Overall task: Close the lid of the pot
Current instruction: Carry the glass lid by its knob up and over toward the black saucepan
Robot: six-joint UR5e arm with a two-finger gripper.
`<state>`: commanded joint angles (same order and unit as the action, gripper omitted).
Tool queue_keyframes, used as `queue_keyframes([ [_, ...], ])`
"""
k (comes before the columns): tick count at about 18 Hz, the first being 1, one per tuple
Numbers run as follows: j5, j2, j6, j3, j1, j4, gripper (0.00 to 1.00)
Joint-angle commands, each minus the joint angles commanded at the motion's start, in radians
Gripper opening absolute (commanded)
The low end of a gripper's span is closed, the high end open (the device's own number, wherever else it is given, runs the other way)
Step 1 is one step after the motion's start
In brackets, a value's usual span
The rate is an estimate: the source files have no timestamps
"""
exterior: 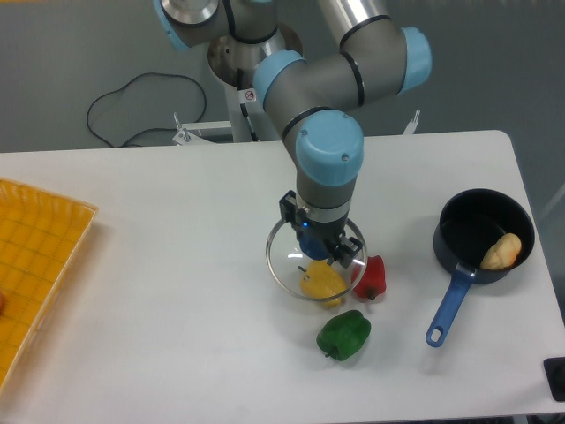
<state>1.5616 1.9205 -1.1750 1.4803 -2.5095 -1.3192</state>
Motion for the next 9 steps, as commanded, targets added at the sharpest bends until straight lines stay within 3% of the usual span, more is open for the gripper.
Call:
queue_keyframes([
  [9, 0.003, -0.020, -0.101, -0.005, -0.098, -0.009, 0.56],
])
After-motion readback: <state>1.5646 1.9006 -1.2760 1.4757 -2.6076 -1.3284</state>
